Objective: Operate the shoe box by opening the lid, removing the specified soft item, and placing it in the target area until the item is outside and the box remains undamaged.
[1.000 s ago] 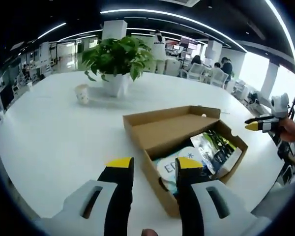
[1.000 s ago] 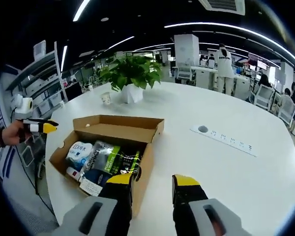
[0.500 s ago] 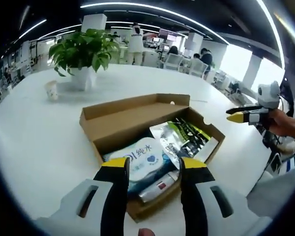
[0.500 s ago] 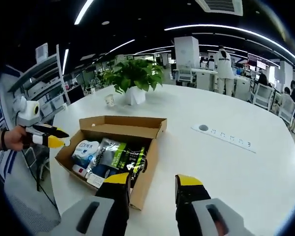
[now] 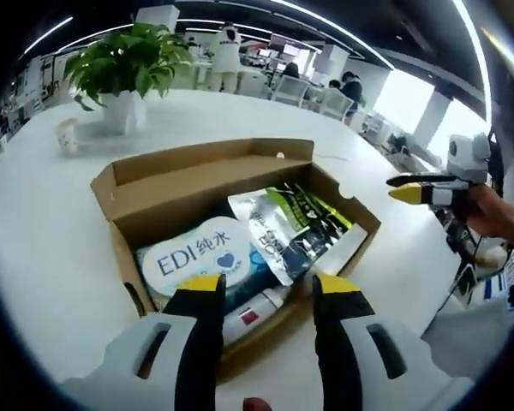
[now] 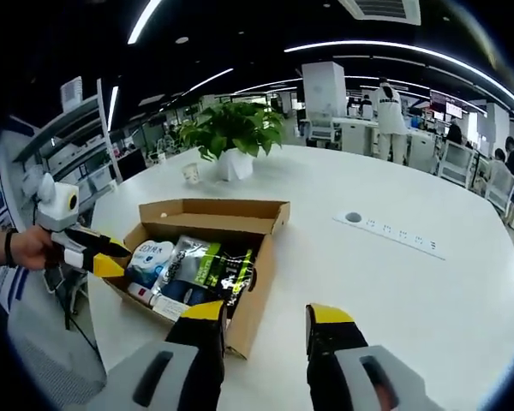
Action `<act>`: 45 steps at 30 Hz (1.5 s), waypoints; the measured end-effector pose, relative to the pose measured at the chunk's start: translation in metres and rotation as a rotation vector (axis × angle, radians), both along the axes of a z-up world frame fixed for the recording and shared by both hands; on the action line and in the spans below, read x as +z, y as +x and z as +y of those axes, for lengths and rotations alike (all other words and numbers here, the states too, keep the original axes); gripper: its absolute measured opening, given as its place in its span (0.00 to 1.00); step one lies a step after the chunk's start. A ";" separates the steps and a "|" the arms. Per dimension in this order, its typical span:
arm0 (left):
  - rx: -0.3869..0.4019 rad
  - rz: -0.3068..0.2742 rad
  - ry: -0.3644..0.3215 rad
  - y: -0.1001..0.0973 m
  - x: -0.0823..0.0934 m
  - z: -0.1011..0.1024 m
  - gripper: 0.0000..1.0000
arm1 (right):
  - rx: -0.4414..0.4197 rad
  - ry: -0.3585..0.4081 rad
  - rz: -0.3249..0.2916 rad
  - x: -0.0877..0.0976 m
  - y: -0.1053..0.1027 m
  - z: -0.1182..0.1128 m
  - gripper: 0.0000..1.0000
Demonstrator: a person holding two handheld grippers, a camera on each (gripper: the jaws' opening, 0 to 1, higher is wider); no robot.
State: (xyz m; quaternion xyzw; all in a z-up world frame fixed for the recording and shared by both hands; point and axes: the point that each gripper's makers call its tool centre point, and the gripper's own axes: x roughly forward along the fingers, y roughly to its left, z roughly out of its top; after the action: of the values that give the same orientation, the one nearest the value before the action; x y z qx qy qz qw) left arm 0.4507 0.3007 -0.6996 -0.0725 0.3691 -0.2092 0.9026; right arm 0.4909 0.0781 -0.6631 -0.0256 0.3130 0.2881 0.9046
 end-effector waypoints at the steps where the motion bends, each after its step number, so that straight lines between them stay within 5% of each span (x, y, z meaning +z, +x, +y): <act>1: -0.005 0.014 -0.006 0.001 -0.004 -0.005 0.40 | 0.001 0.001 0.000 0.000 -0.001 0.000 0.34; 9: -0.019 0.095 -0.020 0.005 -0.023 -0.027 0.36 | 0.001 -0.003 -0.008 0.004 -0.007 -0.004 0.34; 29: 0.022 0.217 -0.092 0.014 -0.041 -0.042 0.23 | -0.014 -0.008 0.006 -0.008 -0.011 -0.023 0.33; 45: 0.115 0.201 -0.146 0.019 -0.032 -0.034 0.02 | -0.004 -0.008 0.016 -0.011 -0.016 -0.017 0.32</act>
State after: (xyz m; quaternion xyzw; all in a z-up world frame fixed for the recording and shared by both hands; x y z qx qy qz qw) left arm 0.4695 0.2671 -0.7316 -0.1797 0.4368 -0.1751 0.8638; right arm 0.4752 0.0607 -0.6742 -0.0262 0.3213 0.2851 0.9027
